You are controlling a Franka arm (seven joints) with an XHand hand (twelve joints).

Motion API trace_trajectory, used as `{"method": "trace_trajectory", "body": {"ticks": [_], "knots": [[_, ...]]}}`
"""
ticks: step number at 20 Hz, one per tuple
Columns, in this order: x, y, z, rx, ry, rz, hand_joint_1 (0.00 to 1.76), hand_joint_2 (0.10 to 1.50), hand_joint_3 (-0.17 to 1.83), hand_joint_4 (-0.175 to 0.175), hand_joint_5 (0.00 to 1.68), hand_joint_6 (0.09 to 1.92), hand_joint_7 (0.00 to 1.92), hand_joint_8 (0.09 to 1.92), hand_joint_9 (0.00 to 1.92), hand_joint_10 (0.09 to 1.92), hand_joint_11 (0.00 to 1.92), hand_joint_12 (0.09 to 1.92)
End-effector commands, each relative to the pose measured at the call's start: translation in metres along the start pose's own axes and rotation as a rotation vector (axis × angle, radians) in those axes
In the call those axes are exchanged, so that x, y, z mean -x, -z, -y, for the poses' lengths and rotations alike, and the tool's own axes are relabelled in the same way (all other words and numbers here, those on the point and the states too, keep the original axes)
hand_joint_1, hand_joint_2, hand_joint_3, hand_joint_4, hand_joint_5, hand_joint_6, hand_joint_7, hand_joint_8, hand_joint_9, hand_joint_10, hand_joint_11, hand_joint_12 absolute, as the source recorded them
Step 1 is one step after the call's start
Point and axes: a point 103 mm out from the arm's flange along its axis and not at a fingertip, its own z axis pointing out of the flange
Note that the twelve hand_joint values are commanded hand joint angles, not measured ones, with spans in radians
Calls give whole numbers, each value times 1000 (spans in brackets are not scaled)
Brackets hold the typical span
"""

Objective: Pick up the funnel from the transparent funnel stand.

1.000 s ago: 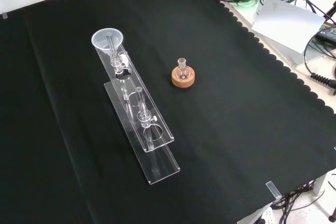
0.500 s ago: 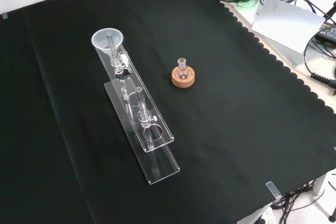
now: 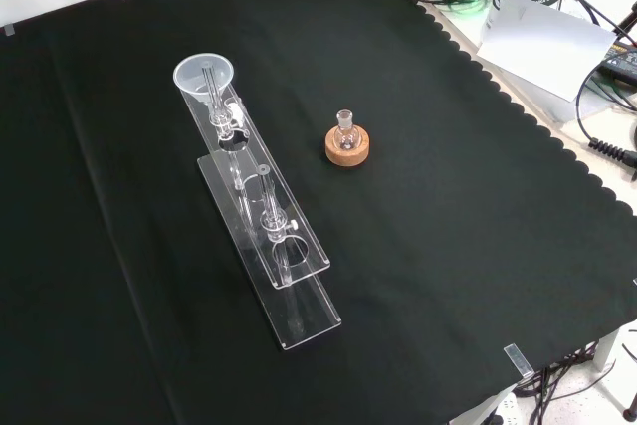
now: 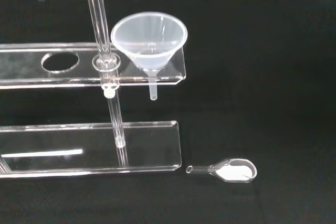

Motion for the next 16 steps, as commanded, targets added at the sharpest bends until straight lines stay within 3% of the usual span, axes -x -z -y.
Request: {"method": "trace_trajectory", "body": {"ticks": [1, 8, 16], "knots": [[-13, -17, -83, -82, 39, 30, 474, 920, 241, -20, 287, 87, 168, 647, 350, 689, 149, 1445], [-28, -39, -127, -151, 63, 53, 555, 832, 269, -38, 246, 87, 96, 687, 298, 731, 163, 1465], [-34, -62, -148, -203, 69, 80, 612, 786, 300, -46, 245, 87, 80, 697, 287, 754, 192, 1480]]}}
